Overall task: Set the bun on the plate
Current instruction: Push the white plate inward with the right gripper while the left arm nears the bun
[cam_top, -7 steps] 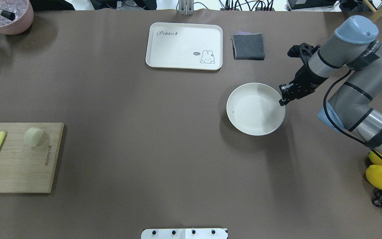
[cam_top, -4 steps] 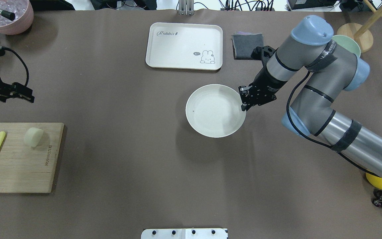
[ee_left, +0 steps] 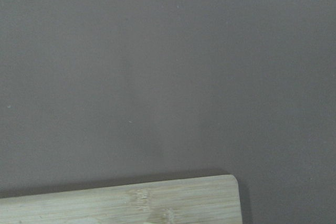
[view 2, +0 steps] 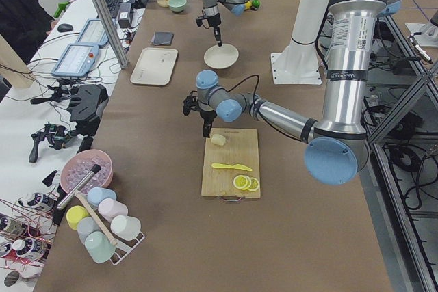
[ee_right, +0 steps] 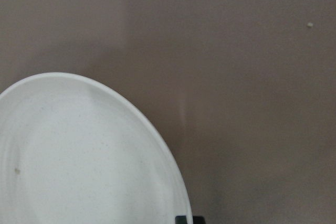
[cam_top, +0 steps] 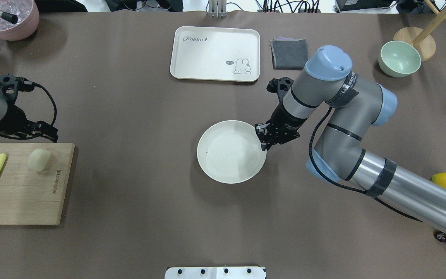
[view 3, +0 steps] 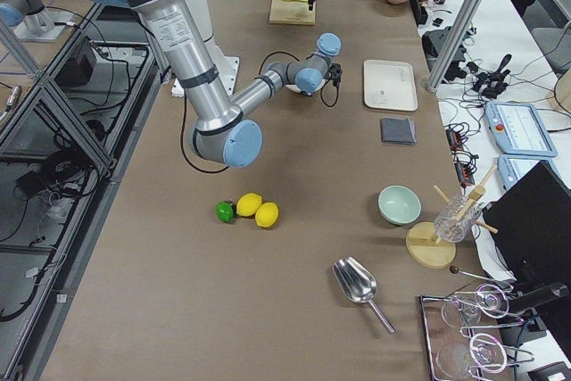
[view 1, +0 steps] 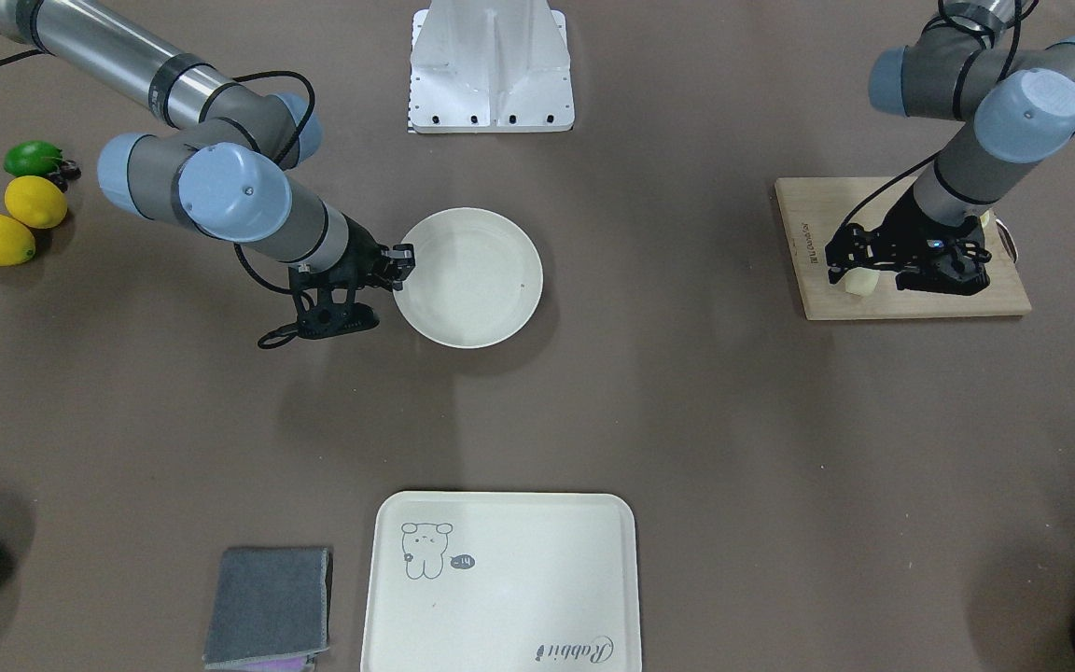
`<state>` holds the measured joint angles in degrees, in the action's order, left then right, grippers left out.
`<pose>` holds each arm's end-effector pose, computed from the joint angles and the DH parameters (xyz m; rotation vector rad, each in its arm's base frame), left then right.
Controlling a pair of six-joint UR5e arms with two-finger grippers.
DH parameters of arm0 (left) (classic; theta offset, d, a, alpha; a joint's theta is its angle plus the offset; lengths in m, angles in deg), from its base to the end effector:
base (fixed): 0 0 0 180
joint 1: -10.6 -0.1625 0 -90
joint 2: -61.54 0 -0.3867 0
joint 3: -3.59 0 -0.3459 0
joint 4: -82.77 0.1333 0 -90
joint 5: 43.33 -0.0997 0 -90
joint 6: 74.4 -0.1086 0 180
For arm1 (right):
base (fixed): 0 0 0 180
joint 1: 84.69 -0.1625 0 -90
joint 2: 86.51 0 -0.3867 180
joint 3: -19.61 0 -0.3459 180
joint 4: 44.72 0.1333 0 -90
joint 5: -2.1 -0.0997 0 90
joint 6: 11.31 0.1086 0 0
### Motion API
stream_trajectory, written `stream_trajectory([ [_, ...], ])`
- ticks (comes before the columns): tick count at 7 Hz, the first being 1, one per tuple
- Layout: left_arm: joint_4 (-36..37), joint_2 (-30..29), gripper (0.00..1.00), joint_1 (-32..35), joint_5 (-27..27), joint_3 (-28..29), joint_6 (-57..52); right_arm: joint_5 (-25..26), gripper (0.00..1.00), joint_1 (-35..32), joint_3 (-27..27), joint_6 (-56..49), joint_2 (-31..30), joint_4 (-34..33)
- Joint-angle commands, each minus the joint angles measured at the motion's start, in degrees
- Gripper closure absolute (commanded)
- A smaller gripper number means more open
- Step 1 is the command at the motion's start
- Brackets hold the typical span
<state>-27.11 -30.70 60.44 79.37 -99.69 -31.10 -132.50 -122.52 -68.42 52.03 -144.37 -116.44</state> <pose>0.2542 -0.4170 0.4731 0.0807 0.8115 0.1245 -0.4616 -0.4307 0.2928 -0.1895 -1.0634 -0.1532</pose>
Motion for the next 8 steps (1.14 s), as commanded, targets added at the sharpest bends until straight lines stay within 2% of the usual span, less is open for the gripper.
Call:
stream_trajectory([
  [1,-0.9,1.2,0.03,-1.5,0.0,0.4,-2.0,1.0,1.0,1.8,0.1,0.3,0.4,0.1],
  [3,-0.9,2.1,0.03,-1.6,-0.1,0.5,-3.1,2.3,1.0,3.5,0.2,0.3,1.4,0.0],
  [4,-0.9,2.1,0.08,-1.9,-0.2,0.7,-3.2,2.9,1.0,4.1,0.2,0.3,1.5,0.4],
  [6,-0.9,2.3,0.15,-1.9,-0.2,1.3,-3.2,3.9,1.0,5.1,2.7,0.4,1.4,5.7],
  [7,-0.9,2.5,0.19,-1.9,-0.2,1.5,-3.3,4.0,1.0,5.2,2.7,0.4,1.6,5.7],
  [8,-0.8,2.5,0.26,-1.9,-0.2,1.5,-3.6,4.3,0.54,5.2,2.7,1.5,1.8,5.8],
])
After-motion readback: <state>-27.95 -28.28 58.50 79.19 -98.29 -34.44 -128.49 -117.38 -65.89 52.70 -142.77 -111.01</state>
